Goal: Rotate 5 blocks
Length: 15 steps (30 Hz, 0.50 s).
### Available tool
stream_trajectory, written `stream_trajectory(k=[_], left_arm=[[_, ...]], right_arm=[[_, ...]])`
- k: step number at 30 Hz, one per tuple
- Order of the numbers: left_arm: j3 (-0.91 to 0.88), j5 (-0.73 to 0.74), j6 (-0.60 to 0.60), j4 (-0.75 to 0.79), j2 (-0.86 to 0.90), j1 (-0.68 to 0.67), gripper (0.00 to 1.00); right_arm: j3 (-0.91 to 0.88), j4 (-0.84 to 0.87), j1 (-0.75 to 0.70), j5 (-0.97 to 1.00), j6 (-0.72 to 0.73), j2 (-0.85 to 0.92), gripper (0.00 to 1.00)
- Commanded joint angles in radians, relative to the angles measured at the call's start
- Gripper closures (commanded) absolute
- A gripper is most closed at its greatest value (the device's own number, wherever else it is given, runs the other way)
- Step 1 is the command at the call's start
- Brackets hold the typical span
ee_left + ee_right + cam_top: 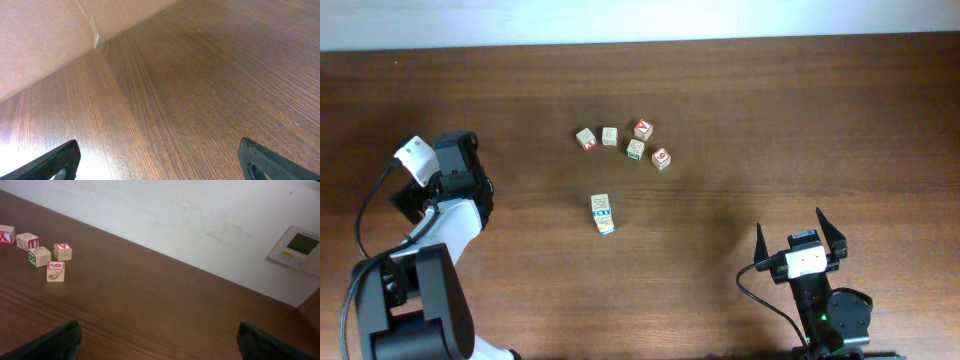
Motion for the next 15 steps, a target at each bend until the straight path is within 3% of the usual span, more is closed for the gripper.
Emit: stream_trajectory(k=[1, 7, 9, 15], left_arm=[[0.001, 0.000, 0.005, 0.002, 0.001, 0.002, 0.01], [0.001, 0.000, 0.005, -0.058, -0.048, 0.000, 0.01], [0.001, 0.000, 0.005, -0.204, -0.191, 0.000, 0.01], [0.001, -0.002, 0.005, -0.347, -0.446, 0.000, 0.01]], right_arm=[[-0.009, 0.000, 0.006, 0.006, 0.011, -0.009, 0.01], [-0.009, 0.000, 0.006, 0.006, 0.011, -0.009, 0.01], [-0.009, 0.000, 0.006, 0.006, 0.011, -0.009, 0.01], [-0.009, 0.000, 0.006, 0.006, 0.011, -0.009, 0.01]])
